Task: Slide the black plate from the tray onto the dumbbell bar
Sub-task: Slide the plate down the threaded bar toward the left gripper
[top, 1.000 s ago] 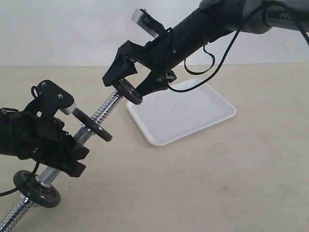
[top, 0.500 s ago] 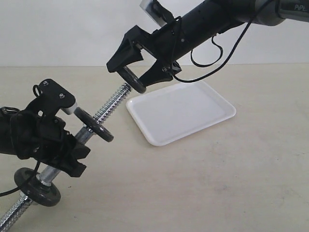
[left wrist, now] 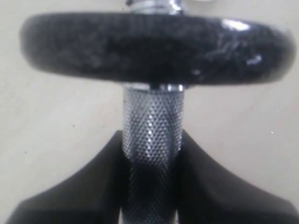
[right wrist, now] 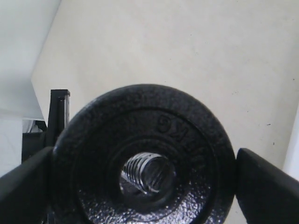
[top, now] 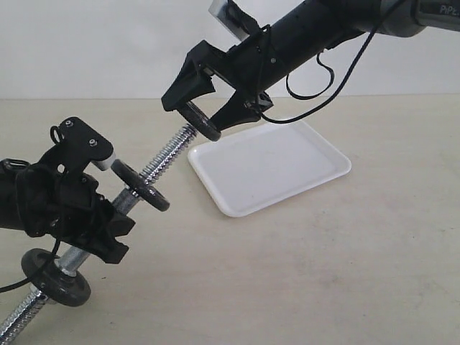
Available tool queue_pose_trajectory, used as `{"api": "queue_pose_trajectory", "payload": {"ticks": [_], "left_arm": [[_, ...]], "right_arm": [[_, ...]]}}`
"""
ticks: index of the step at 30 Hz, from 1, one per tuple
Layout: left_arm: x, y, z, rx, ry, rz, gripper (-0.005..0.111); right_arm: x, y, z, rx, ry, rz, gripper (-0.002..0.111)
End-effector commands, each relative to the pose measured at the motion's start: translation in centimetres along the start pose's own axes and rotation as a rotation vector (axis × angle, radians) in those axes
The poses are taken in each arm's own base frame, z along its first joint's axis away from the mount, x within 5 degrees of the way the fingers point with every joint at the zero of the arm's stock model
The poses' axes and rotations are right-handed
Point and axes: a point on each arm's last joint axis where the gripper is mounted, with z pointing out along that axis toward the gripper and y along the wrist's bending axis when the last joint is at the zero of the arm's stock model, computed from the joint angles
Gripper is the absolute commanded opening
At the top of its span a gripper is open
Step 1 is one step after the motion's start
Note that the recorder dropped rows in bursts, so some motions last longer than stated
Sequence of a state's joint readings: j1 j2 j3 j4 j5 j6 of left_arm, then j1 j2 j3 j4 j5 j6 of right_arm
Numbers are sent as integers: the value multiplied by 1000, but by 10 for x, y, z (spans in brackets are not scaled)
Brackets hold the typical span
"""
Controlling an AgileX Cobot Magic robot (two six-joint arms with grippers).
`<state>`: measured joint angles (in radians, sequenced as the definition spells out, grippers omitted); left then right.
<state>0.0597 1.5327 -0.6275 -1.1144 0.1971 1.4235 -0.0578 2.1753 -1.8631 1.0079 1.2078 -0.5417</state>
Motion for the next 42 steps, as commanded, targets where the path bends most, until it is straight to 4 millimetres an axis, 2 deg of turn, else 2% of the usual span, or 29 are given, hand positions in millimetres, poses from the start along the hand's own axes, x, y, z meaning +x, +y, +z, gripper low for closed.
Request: {"api": "queue_pose_trajectory", "payload": {"ticks": [1, 21, 29, 42], "left_arm": [[-19, 8, -12, -81, -91, -28, 4], [-21, 11, -16, -117, -108, -27, 4], [-23, 11, -19, -122, -120, -26, 4], [-23, 11, -19, -124, -120, -26, 4]], "right_arm": [[-6, 16, -11, -50, -41, -2, 0], [-6, 17, -10, -60, -44, 13, 0], [-4, 25, 2, -84, -26, 10, 0], [-3, 22, 2, -48, -6, -5, 0]]}}
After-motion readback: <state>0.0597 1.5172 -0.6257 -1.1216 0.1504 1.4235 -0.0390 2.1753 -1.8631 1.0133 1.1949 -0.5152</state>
